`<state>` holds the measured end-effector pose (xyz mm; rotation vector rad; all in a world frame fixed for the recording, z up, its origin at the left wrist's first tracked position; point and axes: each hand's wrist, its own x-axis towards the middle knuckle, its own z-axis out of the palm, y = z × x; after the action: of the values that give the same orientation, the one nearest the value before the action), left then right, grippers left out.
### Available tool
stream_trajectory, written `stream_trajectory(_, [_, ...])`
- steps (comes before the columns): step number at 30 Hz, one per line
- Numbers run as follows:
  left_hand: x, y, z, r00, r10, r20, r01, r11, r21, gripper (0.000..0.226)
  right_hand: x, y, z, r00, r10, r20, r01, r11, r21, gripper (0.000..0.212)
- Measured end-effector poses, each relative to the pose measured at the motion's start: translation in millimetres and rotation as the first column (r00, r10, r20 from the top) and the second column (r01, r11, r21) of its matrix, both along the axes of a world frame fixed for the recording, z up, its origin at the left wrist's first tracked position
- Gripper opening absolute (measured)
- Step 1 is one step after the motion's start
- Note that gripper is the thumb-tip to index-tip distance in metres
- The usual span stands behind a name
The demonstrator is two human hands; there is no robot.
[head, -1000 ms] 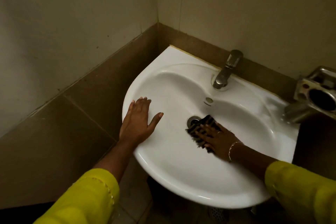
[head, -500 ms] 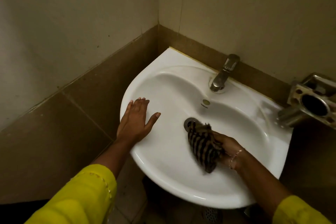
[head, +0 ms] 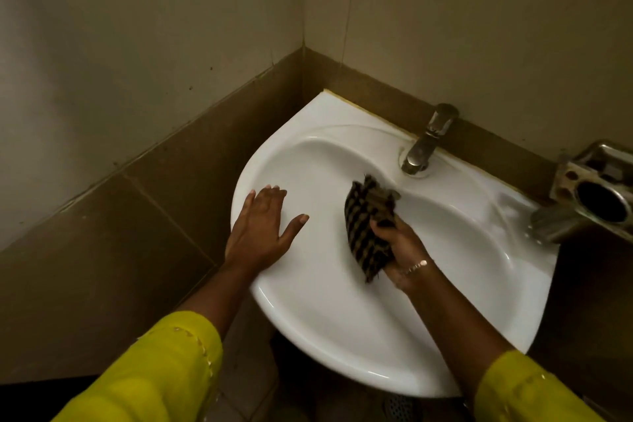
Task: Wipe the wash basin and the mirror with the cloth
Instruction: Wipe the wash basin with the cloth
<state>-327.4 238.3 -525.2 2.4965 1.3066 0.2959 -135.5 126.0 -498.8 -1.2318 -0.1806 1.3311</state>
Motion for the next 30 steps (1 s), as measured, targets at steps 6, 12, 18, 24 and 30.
stream_trajectory(6, [0, 0, 1, 1.0, 0.001, 0.003, -0.001, 1.0, -0.01, 0.126, -13, 78, 44, 0.833, -0.232, 0.503, 0.104, 0.958, 0.269, 0.043])
stream_trajectory(12, [0, 0, 0, 1.0, 0.008, 0.014, -0.008, 1.0, -0.002, 0.123, 7, 132, -6, -0.634, -0.116, 0.765, -0.339, 0.93, -0.14, 0.059])
stream_trajectory(18, [-1, 1, 0, 1.0, 0.003, 0.005, -0.003, 1.0, 0.003, 0.122, 43, 108, -40, -0.965, 0.262, 0.026, 0.108, 0.481, -0.87, 0.068])
stream_trajectory(24, [-2, 2, -1, 1.0, 0.008, -0.018, -0.008, 1.0, 0.0, 0.124, 56, 84, -47, -0.962, 0.178, -0.206, 0.265, 0.437, -0.86, 0.06])
stream_trajectory(30, [-2, 1, 1, 1.0, 0.004, -0.01, -0.004, 1.0, -0.008, 0.124, 83, 48, -45, -0.994, 0.092, -0.064, 0.098, 0.428, -0.898, 0.055])
